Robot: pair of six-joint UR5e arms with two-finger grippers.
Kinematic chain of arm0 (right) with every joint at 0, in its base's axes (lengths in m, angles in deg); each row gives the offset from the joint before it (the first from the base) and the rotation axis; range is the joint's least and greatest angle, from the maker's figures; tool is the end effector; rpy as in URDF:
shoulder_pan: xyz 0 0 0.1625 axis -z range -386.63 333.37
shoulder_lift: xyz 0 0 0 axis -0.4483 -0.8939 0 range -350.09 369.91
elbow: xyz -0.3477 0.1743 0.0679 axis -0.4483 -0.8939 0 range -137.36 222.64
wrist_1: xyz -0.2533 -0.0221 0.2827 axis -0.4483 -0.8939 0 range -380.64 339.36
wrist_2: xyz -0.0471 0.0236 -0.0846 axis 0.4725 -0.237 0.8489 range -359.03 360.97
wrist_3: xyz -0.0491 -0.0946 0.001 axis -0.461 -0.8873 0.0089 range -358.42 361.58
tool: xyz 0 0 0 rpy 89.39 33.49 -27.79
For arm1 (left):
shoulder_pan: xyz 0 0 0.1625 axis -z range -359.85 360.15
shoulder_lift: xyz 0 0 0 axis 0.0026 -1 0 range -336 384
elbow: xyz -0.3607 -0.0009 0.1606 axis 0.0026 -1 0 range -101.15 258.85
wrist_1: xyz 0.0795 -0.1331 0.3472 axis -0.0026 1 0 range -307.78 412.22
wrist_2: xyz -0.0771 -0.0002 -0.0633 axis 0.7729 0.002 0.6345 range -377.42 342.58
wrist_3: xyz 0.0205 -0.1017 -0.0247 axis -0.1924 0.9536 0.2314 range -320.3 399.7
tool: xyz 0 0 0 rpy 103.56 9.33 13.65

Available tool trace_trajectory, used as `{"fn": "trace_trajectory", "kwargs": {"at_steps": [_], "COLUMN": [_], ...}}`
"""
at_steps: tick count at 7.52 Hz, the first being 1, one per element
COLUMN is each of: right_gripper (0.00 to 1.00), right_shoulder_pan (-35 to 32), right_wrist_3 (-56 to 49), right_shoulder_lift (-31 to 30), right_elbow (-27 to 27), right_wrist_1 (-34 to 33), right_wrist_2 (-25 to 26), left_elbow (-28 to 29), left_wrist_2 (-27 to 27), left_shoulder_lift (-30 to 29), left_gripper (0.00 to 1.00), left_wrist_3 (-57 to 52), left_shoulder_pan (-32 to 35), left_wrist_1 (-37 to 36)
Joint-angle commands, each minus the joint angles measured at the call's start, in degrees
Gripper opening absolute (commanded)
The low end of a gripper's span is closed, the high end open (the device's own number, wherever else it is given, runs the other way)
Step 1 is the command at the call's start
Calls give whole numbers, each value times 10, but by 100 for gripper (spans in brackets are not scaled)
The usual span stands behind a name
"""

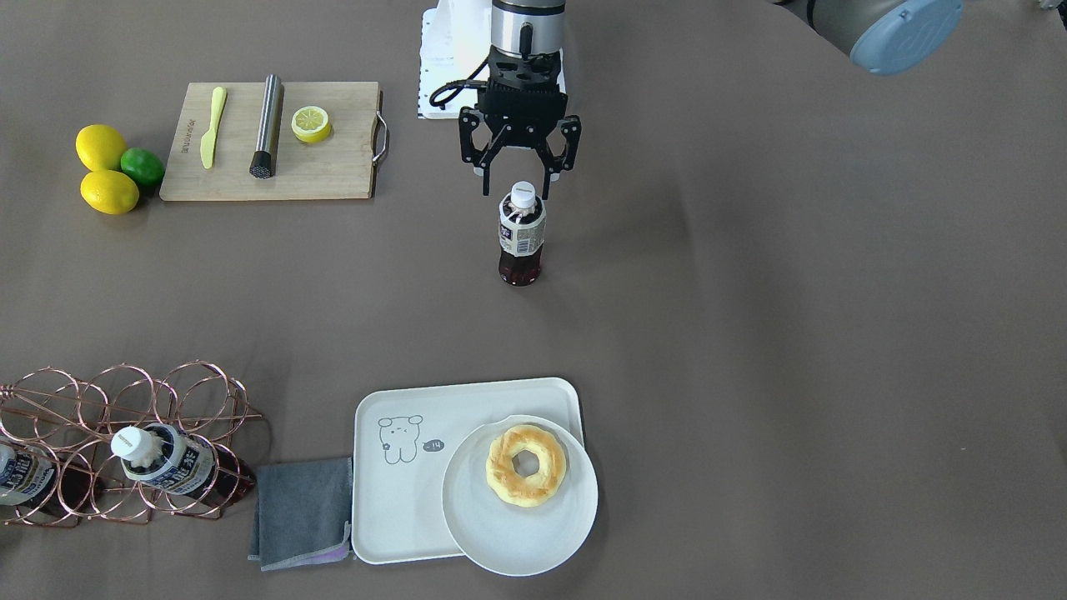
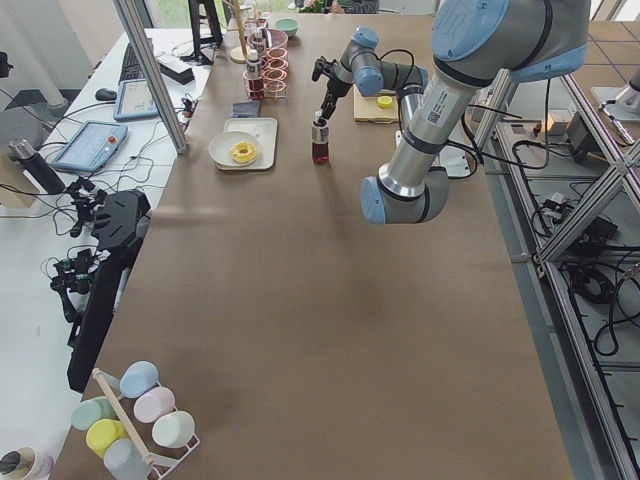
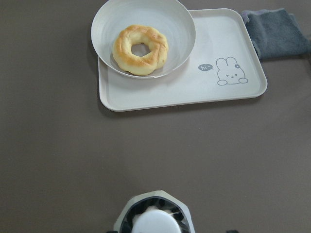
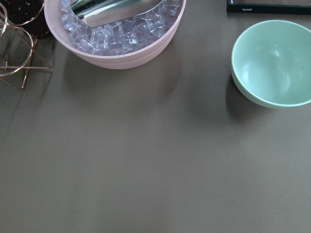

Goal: Place tea on tray
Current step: 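Grasp the tea bottle with the left gripper, then lift the tea bottle with the left gripper and carry it over the tray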

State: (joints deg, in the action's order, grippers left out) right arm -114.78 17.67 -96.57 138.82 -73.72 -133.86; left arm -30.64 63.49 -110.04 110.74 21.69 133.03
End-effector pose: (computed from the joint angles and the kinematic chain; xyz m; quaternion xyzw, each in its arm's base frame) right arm 0.0465 -0.3630 0.6278 0.1524 -0.3997 0.0243 0.9036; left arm 0.4816 -0.3515 0.1079 0.2236 0.4026 -0.0561 0.8859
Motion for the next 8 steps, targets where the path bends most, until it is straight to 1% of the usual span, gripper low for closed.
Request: {"fn": "trace_trajectory", "kwargs": {"at_steps": [1,4,5,6,7,8], "right_gripper": [100,100,100,100,100,100], "right_shoulder_pan": [0,0,0,-1,-1,-2], "right_wrist_3": [1,1,1,1,1,1], "right_shoulder_lift": [2,4,5,5,5,5], "right_elbow": [1,1,1,2,2,2], "right_wrist_1": [0,0,0,0,0,0], "right_wrist_2": [0,1,1,0,-1,-2], "left_elbow": [-2,-1,-1,-1,-2,-2], "left_wrist_2": [-6,-6,-7,-7,-7,-7], "left_shoulder_lift": [1,1,1,1,0,0], "left_gripper": [77,66,61,50,33,0], "left_wrist_3": [1,1,1,1,1,1], "left_shoulder_pan": [4,4,4,7,10,15], "left_wrist_1": [1,1,1,1,1,1]}}
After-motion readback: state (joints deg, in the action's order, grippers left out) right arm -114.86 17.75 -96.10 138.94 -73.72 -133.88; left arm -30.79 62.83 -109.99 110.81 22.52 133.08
